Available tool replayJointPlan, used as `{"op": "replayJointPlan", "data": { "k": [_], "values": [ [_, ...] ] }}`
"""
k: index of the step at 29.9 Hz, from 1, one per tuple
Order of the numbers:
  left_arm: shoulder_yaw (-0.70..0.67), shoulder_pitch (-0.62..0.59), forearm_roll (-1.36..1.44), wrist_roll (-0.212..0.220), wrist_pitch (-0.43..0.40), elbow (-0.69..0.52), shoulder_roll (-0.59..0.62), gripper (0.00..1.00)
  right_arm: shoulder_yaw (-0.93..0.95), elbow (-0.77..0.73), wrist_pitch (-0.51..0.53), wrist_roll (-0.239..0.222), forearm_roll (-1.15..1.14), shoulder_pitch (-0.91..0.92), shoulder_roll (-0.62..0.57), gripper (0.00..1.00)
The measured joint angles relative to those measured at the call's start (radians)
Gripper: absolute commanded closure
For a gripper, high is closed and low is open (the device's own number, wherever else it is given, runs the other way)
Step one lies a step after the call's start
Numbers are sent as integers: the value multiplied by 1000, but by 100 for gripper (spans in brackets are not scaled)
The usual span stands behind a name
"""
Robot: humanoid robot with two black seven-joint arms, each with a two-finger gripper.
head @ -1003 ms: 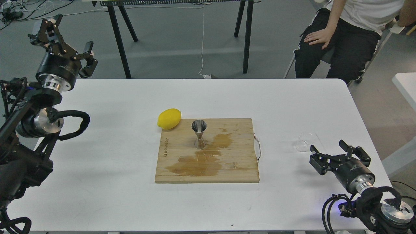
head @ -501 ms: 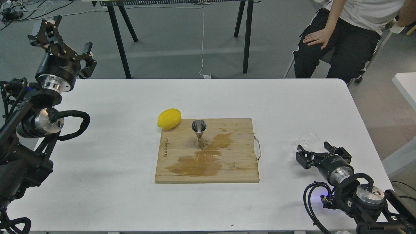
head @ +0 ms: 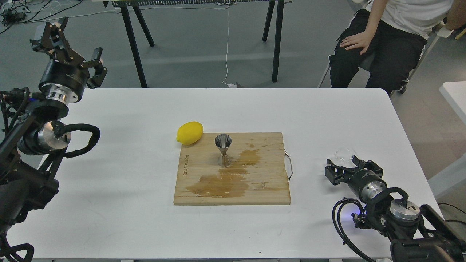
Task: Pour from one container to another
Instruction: 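Reach the right gripper to the clear glass cup and grasp it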
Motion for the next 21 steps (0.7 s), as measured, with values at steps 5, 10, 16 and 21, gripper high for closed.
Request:
{"op": "replayJointPlan", "data": {
  "k": [5, 10, 16, 21],
  "values": [
    [0, 0, 0, 0, 0, 0, 2, 0, -1, -23, 6, -5, 0, 6, 9, 40],
    [0, 0, 0, 0, 0, 0, 2, 0, -1, -26, 12, -7, 0, 8, 10, 57],
    [-1, 0, 0, 0, 0, 0, 6, 0, 0, -24, 15, -7, 0, 7, 8, 62],
    [-2, 0, 0, -1, 0, 0, 10, 0, -5, 24, 15, -7, -3, 2, 7, 63]
  ]
}}
